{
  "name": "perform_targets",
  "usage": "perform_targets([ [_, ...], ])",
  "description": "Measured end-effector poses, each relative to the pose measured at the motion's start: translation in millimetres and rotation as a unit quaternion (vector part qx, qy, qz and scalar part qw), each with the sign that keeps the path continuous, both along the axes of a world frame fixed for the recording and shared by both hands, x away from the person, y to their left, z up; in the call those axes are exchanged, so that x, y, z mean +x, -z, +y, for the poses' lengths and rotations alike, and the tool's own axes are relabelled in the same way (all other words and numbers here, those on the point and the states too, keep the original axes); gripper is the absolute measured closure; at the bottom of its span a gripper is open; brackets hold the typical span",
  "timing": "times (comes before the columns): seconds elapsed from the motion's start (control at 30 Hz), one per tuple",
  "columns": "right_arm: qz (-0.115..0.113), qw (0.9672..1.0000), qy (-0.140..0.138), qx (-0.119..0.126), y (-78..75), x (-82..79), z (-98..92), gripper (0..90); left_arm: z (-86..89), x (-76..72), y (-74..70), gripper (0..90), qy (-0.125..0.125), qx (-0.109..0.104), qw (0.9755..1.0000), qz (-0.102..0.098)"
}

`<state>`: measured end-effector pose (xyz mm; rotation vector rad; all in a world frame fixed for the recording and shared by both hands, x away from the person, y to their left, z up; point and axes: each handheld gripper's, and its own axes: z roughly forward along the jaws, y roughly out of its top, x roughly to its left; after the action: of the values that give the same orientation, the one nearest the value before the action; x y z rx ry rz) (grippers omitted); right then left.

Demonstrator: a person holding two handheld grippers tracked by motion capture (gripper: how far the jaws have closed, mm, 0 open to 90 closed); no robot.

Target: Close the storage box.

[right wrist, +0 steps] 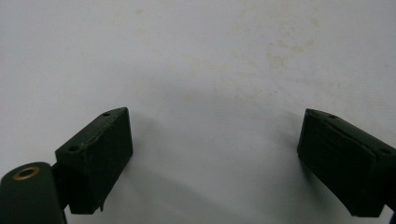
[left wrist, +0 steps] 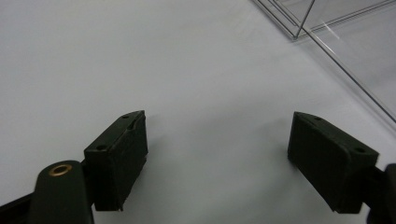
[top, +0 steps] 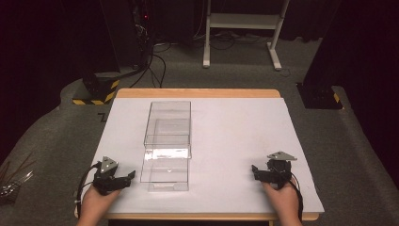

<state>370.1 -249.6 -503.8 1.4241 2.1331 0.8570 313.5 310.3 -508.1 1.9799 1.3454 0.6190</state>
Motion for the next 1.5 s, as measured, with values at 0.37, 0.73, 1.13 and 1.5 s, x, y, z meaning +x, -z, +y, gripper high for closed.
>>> perform_targets([
  [0.37,0.000,1.0000,0.000,0.000,0.0,0.0,-0.1,10.0,0.3,-1.9,-9.0,16.1,0.017,-0.014,0.9998,0.003],
  [0.73,0.000,1.0000,0.000,0.000,0.1,0.0,-0.1,10.0,1.3,-10.2,-23.8,15.3,0.025,-0.037,0.9985,-0.030],
  [1.13,0.000,1.0000,0.000,0.000,0.1,0.0,-0.1,10.0,-1.1,-18.8,-37.9,15.0,0.039,-0.050,0.9965,-0.054],
  [1.5,-0.002,1.0000,-0.001,-0.001,0.2,0.1,-0.3,10.0,-2.9,-26.7,-49.6,15.0,0.049,-0.058,0.9944,-0.073],
])
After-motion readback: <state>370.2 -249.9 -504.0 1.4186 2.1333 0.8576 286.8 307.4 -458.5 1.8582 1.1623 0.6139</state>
